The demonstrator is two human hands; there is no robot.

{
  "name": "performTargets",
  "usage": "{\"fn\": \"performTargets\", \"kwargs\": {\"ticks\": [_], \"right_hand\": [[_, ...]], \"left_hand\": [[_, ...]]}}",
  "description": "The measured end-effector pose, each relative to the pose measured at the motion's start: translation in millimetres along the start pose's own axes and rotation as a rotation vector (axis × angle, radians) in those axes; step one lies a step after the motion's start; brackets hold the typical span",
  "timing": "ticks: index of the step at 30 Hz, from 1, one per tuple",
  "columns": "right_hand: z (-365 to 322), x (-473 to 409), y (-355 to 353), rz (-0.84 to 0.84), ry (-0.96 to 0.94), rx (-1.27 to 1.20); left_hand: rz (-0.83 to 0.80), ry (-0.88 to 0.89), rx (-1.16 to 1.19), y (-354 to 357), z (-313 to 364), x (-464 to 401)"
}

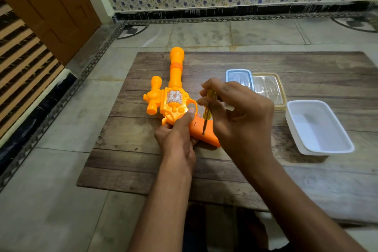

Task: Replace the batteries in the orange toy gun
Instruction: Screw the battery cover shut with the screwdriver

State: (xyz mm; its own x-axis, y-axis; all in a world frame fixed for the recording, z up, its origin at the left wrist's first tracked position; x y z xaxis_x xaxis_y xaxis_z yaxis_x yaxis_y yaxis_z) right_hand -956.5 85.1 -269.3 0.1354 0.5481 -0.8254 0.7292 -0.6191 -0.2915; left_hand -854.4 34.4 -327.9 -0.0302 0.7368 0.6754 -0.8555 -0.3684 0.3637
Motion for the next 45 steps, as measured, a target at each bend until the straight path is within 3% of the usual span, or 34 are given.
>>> {"fn": "performTargets", "kwargs": {"ticks": [5,12,16,24,29,37,45], "right_hand": [[-7.5,1.5,3.6,0.001,-0.009,0.073],[0.4,-8.6,-10.5,-0.242,0.043,-0.368],[10.2,-11.0,-18.0,-0.266,0.077,-0.452],[15.4,-11.7,-16.3,-0.289,0.017,-0.336],[14.0,-11.1,-15.5,-0.225,0.084,-0.259],[2.8,-4.7,-11.1,-0.056,0.029,0.011],[-4.2,-0.5,-8.3,-0.065,-0.043,0.125]], "left_hand": [[-0.004,0.005,-0.018,-1.0,0.8,0.9],[-0.067,-0.005,0.008,1.5,4.6,8.2],[-0.062,-0.012,0.025,2.9,3.9,8.6],[-0.065,-0.026,0.056,3.9,1.8,8.1],[-0.05,-0.063,0.085,3.7,2.0,6.5],[-0.002,-0.068,0.061,3.6,3.4,6.6],[0.035,-0.03,-0.017,3.8,1.1,6.5]]}}
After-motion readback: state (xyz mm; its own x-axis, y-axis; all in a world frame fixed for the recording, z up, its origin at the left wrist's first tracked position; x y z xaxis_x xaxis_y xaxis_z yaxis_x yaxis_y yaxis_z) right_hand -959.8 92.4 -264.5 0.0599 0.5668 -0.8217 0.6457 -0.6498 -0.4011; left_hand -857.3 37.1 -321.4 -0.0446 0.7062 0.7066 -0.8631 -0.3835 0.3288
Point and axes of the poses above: each hand's wrist, its own x-axis away from the middle knuckle, its own y-axis out of the palm, z = x × y, the point moved 1 cm from there along -x, towards the middle knuckle, and after that the axes turned 13 degrees about -y, right-handed, at the moved point
